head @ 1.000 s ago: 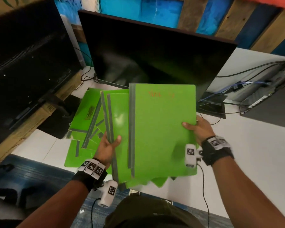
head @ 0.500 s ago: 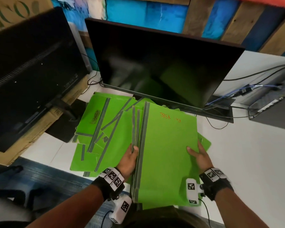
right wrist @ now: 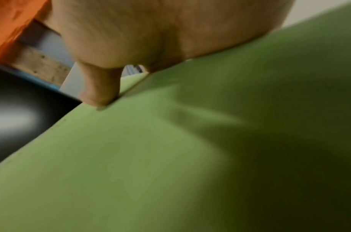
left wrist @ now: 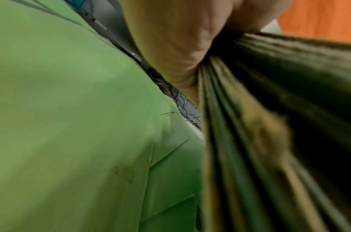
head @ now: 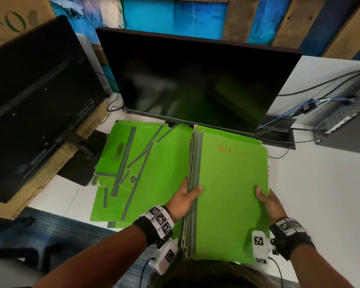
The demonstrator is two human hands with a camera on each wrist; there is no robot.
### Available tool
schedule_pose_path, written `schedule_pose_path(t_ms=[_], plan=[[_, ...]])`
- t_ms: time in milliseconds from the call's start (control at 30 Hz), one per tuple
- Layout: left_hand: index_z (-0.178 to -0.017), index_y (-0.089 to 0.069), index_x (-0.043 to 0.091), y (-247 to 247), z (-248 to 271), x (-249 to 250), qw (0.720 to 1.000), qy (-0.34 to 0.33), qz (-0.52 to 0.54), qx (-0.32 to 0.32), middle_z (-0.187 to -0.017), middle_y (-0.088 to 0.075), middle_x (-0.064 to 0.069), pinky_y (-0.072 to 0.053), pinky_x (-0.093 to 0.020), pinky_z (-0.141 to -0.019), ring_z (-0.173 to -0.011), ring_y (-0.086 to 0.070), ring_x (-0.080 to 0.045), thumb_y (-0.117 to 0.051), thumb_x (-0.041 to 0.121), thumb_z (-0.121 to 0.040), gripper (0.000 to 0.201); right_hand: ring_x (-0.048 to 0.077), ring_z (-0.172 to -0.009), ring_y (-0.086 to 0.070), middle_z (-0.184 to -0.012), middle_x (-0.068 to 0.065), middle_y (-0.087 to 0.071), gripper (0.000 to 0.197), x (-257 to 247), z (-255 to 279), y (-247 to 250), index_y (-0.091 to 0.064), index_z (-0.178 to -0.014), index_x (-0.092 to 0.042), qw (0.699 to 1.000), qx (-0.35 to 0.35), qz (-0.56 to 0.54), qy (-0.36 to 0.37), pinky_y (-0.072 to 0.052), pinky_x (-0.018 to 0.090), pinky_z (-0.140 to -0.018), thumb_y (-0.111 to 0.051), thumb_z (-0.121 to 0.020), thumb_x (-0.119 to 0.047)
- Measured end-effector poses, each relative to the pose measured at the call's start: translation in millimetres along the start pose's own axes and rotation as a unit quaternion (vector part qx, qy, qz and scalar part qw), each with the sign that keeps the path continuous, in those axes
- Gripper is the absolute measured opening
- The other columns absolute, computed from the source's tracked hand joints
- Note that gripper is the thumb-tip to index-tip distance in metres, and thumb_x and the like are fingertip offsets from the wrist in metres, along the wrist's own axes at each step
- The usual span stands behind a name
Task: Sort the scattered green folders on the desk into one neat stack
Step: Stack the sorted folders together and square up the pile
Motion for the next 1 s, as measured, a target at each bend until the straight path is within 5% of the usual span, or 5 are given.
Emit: schedule_pose_path(t_ms=[167,267,467,600,1000], plan=[[-0.154,-0.008,0.010,-14.2,-10.9,1.5,0.998,0.027,-0.005,-0.061,-0.159,-0.023,-0.003,-0.017,-0.038,-0.120,-0.145,-0.023,-0.017,-0.055,0.084,-0.059,0.128,0.026,-0.091,-0.068,-0.110,0.009,-0.069,0.059,-1.2,4.8,22.8,-0.059,-0.122,-0.015,0.999,0.030,0.011,0.013,-0.053,0.037,-0.073,-0.076,-0.072,-0.041],[-0.147,-0.030,0.008,2.7,-19.2,8.3,0.992,0.020,-0.081,-0.094,-0.140,-0.046,0.004,-0.032,-0.038,-0.111,-0.132,-0.037,-0.015,-0.044,0.054,-0.093,0.073,0.035,-0.099,-0.068,-0.110,0.011,-0.071,0.083,11.4,1.7,43.3,-0.064,-0.118,-0.018,0.998,0.059,0.000,0.002,-0.050,0.057,-0.089,-0.087,-0.047,-0.054],[-0.142,-0.033,0.006,134.6,-41.7,1.7,0.877,0.051,-0.379,0.292,-0.146,-0.037,-0.017,-0.030,-0.045,-0.114,-0.138,-0.032,-0.032,-0.077,0.052,-0.070,0.096,0.035,-0.101,-0.064,-0.107,0.015,-0.069,0.040,1.5,11.2,66.5,-0.064,-0.114,-0.014,0.992,0.124,-0.039,0.008,-0.052,0.042,-0.078,-0.073,-0.079,-0.030],[-0.144,-0.023,0.004,155.9,-37.8,-42.0,0.832,0.174,-0.456,0.264,-0.147,-0.030,-0.021,-0.029,-0.049,-0.114,-0.139,-0.028,-0.037,-0.080,0.063,-0.055,0.121,0.025,-0.078,-0.069,-0.083,0.003,-0.073,0.083,-7.4,12.2,92.5,-0.062,-0.120,-0.012,0.989,0.148,-0.007,0.025,-0.049,0.031,-0.066,-0.083,-0.049,-0.051],[-0.138,-0.041,0.011,149.5,-90.8,29.4,0.825,0.028,-0.525,0.207,-0.136,-0.043,-0.013,-0.039,-0.041,-0.103,-0.126,-0.041,-0.031,-0.087,0.050,-0.053,0.104,0.033,-0.087,-0.060,-0.106,0.019,-0.066,0.048,4.3,-3.0,150.6,-0.062,-0.120,-0.008,0.957,0.248,0.148,-0.039,-0.047,0.041,-0.088,-0.066,-0.084,-0.040]])
Point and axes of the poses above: each hand's wrist, its own z-axis away from the middle knuckle, its own y-axis out of the back of the hand, x = y × z, the point moved 5 cm from there along -z, towards the middle knuckle
